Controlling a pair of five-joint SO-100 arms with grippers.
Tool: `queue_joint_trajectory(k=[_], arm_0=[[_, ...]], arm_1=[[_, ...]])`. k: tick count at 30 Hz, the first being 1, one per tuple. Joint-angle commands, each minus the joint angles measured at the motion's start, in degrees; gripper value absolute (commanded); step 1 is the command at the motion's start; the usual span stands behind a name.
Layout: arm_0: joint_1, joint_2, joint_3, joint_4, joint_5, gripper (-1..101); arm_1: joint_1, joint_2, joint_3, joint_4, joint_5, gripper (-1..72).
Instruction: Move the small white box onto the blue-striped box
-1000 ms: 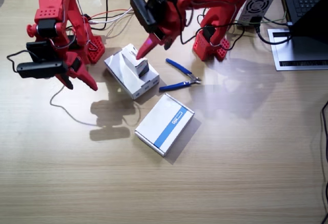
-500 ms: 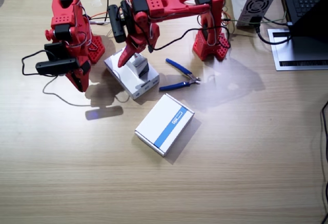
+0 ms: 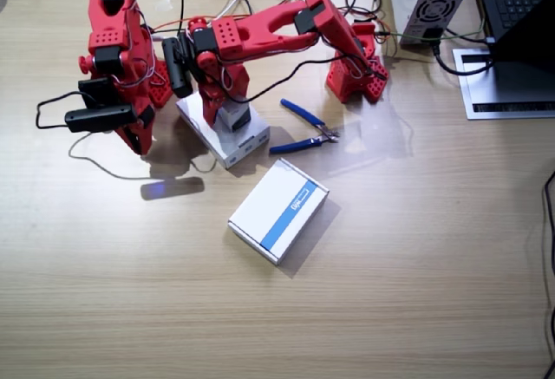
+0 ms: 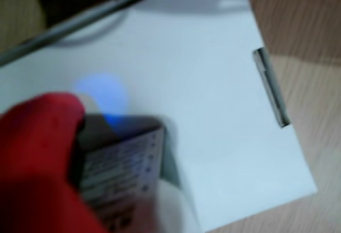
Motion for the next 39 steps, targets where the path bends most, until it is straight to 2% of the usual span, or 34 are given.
queue_joint_trajectory(k=[1, 6, 19, 25, 28, 29, 31, 39], arm_0=[[0.7, 3.52, 1.49, 1.93, 1.14, 33], [-1.49, 7.21, 2.99, 2.02, 1.93, 33], [-18.19, 18.11, 3.6, 2.02, 6.86, 33], [-13.45, 19.6, 6.59, 2.02, 7.29, 25], [-10.81, 18.81, 6.15, 2.02, 6.68, 28], [-10.02, 18.37, 5.62, 2.02, 6.59, 27], [-8.61, 16.52, 4.75, 2.02, 7.12, 17], [-9.76, 15.29, 1.93, 2.02, 7.03, 15]], arm_1=[[1.49, 1.67, -0.97, 0.18, -1.32, 0.2], [1.05, 1.76, -0.97, 0.18, -0.88, 0.2], [0.18, 1.76, -0.88, 0.35, -1.05, 0.2], [0.09, 1.76, -0.88, 0.35, -1.14, 0.2], [0.44, 1.76, -0.88, 0.44, -1.41, 0.2], [0.53, 1.76, -0.88, 0.44, -1.41, 0.2], [0.7, 1.76, -0.88, 0.53, -1.67, 0.2], [1.49, 1.76, -0.88, 1.14, -3.25, 0.2]])
